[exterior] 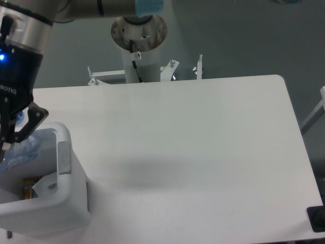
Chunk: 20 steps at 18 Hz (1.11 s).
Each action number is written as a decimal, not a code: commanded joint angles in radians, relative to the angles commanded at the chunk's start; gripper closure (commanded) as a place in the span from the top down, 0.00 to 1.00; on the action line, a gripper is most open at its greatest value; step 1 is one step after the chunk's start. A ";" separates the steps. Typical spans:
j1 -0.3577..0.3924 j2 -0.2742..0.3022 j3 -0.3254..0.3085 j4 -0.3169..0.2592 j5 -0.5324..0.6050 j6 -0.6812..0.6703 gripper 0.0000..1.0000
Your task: Place the trash in the trash can
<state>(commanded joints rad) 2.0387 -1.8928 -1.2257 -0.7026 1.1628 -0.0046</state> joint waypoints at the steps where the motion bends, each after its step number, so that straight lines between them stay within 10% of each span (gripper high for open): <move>1: 0.000 -0.008 0.000 0.000 0.000 0.000 0.00; 9: -0.006 -0.055 -0.057 0.000 0.000 0.026 0.03; 11: -0.008 -0.051 -0.080 0.000 0.000 0.029 0.26; 13: -0.009 -0.046 -0.084 0.000 0.000 0.054 0.91; 20: 0.021 0.040 -0.142 -0.006 0.047 0.012 1.00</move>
<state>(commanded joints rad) 2.0600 -1.8532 -1.3681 -0.7087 1.2100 0.0078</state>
